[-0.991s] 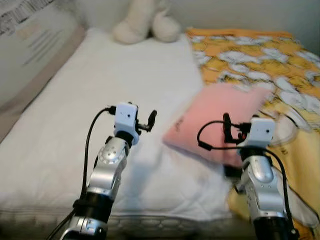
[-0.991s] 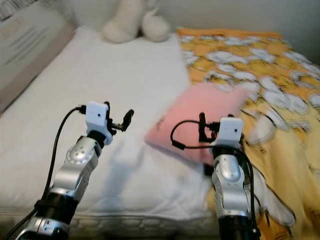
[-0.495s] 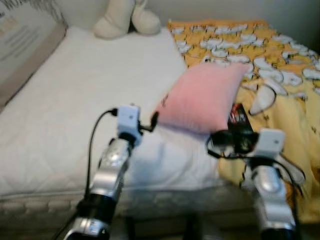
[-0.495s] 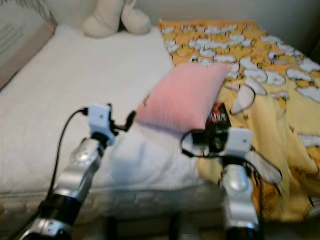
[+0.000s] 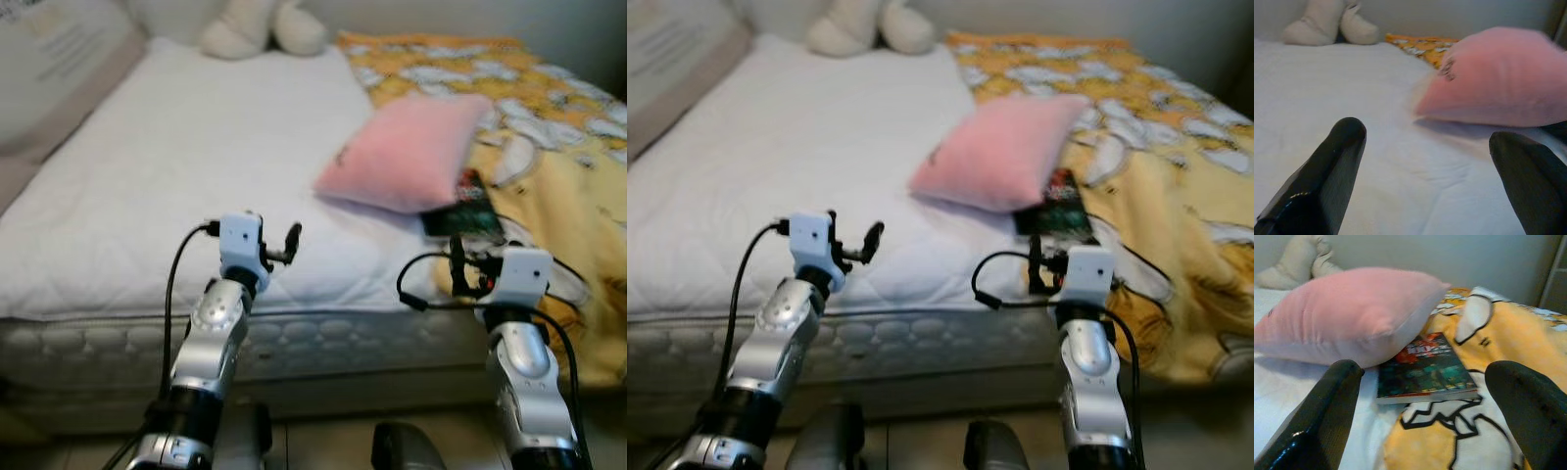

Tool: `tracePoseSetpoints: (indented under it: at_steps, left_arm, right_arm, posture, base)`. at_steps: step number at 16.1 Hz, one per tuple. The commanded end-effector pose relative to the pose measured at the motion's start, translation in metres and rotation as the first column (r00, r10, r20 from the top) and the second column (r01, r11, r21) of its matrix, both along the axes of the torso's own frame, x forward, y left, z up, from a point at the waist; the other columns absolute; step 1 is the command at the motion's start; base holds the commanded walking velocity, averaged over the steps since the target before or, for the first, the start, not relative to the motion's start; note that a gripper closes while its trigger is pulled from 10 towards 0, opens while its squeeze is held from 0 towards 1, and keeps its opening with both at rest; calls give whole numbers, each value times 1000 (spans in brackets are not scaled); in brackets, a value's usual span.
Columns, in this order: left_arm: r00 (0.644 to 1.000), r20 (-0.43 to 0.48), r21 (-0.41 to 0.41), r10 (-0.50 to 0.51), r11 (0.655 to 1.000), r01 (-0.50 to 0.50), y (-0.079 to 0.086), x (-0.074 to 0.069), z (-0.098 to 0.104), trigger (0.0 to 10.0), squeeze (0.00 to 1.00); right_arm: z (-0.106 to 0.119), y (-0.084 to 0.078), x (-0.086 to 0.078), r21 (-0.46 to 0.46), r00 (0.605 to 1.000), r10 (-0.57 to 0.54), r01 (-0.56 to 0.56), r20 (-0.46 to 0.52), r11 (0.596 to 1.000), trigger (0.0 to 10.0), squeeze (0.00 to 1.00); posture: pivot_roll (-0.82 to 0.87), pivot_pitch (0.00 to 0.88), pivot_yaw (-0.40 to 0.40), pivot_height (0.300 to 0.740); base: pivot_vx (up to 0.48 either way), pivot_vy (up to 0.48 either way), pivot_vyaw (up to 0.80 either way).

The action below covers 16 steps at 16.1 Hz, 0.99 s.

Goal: Clean up the room

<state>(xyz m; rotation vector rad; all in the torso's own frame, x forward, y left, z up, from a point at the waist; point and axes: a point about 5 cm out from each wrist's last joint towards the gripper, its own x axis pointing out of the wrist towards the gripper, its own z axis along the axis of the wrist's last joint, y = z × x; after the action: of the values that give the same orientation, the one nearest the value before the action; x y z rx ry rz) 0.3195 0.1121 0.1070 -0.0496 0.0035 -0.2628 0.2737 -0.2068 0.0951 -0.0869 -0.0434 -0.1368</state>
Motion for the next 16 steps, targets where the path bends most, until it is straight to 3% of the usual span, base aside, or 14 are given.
tracePoseSetpoints:
  at_steps: [1,4,13,16]
  left_arm:
    - [1000,28,-3,-13,1000,14,-4,3,7,10000,0]
    - [999,38,5,-18,1000,18,-5,6,9,10000,0]
    - [999,46,4,-8,1000,8,-7,11,12,10000,0]
    - [998,58,6,-25,1000,24,-10,12,14,10000,0]
  right_arm:
    - [7,0,3,13,1000,6,-7,29,1000,10000,0]
    - [11,-2,5,12,999,-8,7,49,1000,10000,0]
    - [10,-7,10,-19,999,-29,30,33,999,10000,0]
    - [9,-3,10,-21,999,-11,12,33,1000,10000,0]
  posture:
    - [-115,0,0,714]
    - [-121,0,8,740]
    - [-124,0,7,740]
    - [-130,0,12,740]
  base:
    - [0,0,0]
    - [0,0,0]
    - [0,0,0]
    - [419,0,0]
